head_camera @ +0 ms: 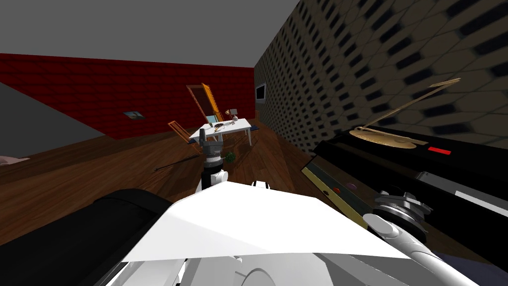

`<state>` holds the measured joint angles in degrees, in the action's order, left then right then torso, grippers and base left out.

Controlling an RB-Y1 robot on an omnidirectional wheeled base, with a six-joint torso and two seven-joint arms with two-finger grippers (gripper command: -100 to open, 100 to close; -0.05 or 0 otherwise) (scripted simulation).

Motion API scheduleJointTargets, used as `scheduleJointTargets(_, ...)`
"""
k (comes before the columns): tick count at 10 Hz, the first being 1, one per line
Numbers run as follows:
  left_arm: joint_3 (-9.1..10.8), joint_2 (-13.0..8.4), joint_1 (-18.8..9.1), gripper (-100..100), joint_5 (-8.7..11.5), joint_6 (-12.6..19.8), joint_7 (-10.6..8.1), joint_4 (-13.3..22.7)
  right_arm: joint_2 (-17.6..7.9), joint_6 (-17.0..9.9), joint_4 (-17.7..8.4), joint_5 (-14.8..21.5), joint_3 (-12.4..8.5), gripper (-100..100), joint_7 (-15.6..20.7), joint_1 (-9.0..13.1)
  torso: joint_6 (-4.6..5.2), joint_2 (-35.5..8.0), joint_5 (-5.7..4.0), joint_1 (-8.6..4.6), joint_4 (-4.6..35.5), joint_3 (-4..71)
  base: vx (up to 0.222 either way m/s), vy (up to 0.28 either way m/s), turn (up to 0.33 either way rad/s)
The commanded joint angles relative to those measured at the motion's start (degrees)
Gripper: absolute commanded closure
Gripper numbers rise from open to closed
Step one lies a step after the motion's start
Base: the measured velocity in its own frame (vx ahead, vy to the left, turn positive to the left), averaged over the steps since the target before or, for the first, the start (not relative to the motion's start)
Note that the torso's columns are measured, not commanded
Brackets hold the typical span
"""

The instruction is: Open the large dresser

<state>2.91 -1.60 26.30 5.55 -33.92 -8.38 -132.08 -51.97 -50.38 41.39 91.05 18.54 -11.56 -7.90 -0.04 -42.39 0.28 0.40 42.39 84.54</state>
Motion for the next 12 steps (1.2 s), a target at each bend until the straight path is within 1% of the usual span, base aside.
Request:
scheduleJointTargets(1, 0.01, -0.01, 0.0, 0, 0.0, 0.0, 0.0, 0.0, -1.84, 2.24, 0.22, -0.69, -0.35, -100, -0.38, 0.14, 0.0, 0.13, 0.06, -0.37, 0.01, 0.11, -0.023, 0.063, -0.001)
scheduleJointTargets(3, 0.01, -0.01, 0.01, 0, 0.0, 0.0, 0.0, 0.0, -3.26, 3.63, 0.35, -1.17, -0.69, -100, -0.63, 0.31, 0.03, 0.15, -0.24, -0.45, -0.1, 0.08, -0.028, 0.063, -0.001)
scheduleJointTargets(4, 0.02, -0.02, 0.01, 0, 0.0, 0.0, 0.0, 0.0, -4.69, 5.03, 0.49, -1.64, -1.04, -100, -0.89, 0.48, 0.01, 0.12, -0.16, -0.4, -0.05, 0.07, -0.024, 0.06, -0.009)
scheduleJointTargets(6, 0.02, -0.02, 0.01, 0, 0.0, 0.0, 0.0, 0.0, -6.11, 6.42, 0.63, -2.11, -1.38, -100, -1.14, 0.66, 0.04, -0.03, 0.19, -0.01, 0.07, 0.03, -0.016, 0.049, 0.009)
scheduleJointTargets(7, 0.02, -0.02, 0.01, 0, 0.0, 0.0, 0.0, 0.0, -5.31, 6.37, -0.17, -1.63, -0.75, -100, -1.69, 0.75, 0.04, -0.1, 0.3, 0.18, 0.12, 0.0, 0.0, 0.014, -0.004)
scheduleJointTargets(8, 0.02, -0.02, 0.01, 0, 0.0, 0.0, 0.0, 0.0, -5.27, 6.62, -0.14, -1.69, -0.74, 0, -1.69, 0.68, 0.03, -0.11, 0.22, 0.15, 0.08, -0.02, 0.0, 0.0, 0.0)
scheduleJointTargets(12, 0.02, -0.02, 0.01, 0, 0.0, 0.0, 0.0, 0.0, -4.71, 6.75, -0.22, -1.74, -0.53, 0, -1.62, 0.51, 0.03, 0.0, 0.01, -0.13, -0.02, 0.05, 0.0, 0.0, 0.0)
